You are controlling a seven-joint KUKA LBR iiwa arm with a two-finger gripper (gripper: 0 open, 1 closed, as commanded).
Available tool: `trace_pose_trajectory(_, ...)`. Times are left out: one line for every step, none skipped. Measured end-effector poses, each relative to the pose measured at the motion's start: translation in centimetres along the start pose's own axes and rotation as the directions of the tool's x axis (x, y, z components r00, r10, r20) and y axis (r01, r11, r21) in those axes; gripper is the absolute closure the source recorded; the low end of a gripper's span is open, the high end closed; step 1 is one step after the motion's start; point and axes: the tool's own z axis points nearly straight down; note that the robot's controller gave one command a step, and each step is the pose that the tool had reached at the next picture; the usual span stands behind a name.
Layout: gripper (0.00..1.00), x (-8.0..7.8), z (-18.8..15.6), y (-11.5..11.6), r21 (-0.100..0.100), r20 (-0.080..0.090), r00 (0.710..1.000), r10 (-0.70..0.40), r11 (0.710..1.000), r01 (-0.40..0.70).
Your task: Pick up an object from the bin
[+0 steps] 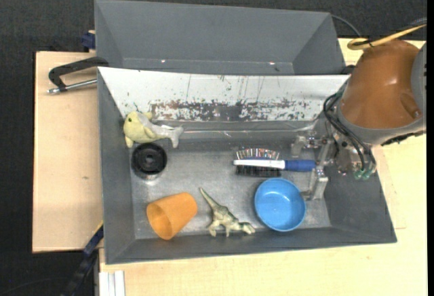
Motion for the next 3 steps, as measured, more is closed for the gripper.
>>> trace_pose_trajectory(0.00,-6.9,8.8,0.3,0.003,0.012,1.000,0.029,1.000,-0.029)
trace_pose_trajectory(1.00,-6.8,8.4,0.2,0.004,0.010,0.999,0.030,1.000,-0.030)
trace_pose_trajectory(1.00,-6.7,-1.7,-1.0,0.004,0.019,0.998,0.061,0.998,-0.062)
